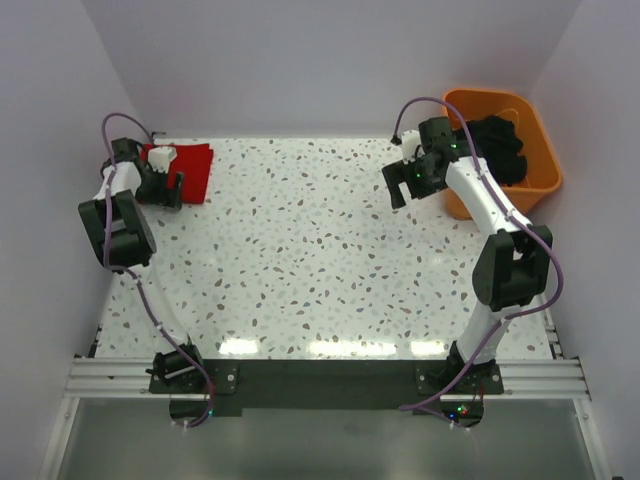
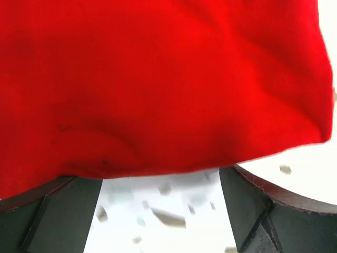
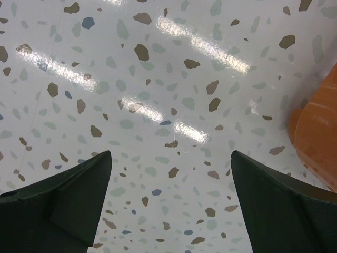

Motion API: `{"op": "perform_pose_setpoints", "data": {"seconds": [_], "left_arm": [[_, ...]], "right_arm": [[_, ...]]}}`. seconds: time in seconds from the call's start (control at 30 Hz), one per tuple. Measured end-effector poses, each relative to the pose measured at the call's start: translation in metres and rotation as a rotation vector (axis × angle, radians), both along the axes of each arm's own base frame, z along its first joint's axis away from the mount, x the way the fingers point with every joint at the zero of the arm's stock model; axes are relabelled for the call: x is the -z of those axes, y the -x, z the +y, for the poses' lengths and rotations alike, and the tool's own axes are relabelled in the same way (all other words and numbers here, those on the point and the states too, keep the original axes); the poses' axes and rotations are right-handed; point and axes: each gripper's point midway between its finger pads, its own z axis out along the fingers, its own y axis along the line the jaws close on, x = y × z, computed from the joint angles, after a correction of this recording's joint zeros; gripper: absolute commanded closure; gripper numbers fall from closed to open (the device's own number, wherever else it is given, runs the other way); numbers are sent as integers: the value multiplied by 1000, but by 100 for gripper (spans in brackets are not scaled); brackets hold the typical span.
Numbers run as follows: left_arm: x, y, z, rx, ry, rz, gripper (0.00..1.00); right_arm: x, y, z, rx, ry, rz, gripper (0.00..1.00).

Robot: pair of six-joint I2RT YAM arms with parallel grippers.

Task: Fold and stack the t-shirts
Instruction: Neatly place the folded tshirt to the corner, then reset both grippers

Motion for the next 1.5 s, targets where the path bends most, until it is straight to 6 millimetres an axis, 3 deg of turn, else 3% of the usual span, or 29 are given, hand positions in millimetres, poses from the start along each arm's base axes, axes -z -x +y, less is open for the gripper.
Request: {"op": "perform_pose_setpoints", "data": {"seconds": [0.17, 0.5, 0.63, 0.73, 0.83, 0.93, 1.03, 1.13, 1.23, 1.3, 1.33, 1.4, 1.5], "left_arm": [[-1, -28, 0, 8, 11, -58, 5], [-3, -64, -20, 40, 13, -116, 2], [-4, -67, -24, 46, 14, -134, 0], [-6, -51, -31, 51, 29, -123, 0], [-22, -32, -45, 67, 62, -110, 0], [-71, -31, -64, 103, 48, -173, 0], [-142, -33, -108, 182, 37, -297, 0], [-215, -22, -184, 337, 60, -432, 0], [-258, 3, -265, 508, 98, -515, 0], [-265, 26, -307, 594, 137, -530, 0], [-260, 43, -327, 634, 160, -522, 0], [-240, 75, -343, 670, 190, -476, 0], [-206, 109, -344, 661, 215, -391, 0]], "right_arm": [[0, 0, -1, 0, 4, -1, 1], [6, -5, 0, 0, 7, 12, 1], [7, -5, 1, -3, 3, 17, 1], [3, -7, 2, -7, -1, 6, 1], [-1, -10, 4, -16, -8, -10, 1], [-12, -11, 6, -26, -23, -46, 1], [-34, -12, 6, -28, -39, -117, 1], [-65, -7, 4, -24, -58, -214, 1], [-90, 9, -1, -17, -78, -291, 1], [-97, 24, -1, -23, -101, -312, 1], [-97, 34, 0, -27, -111, -312, 1], [-90, 54, 2, -44, -137, -301, 1], [-61, 94, 1, -63, -155, -229, 1]]}}
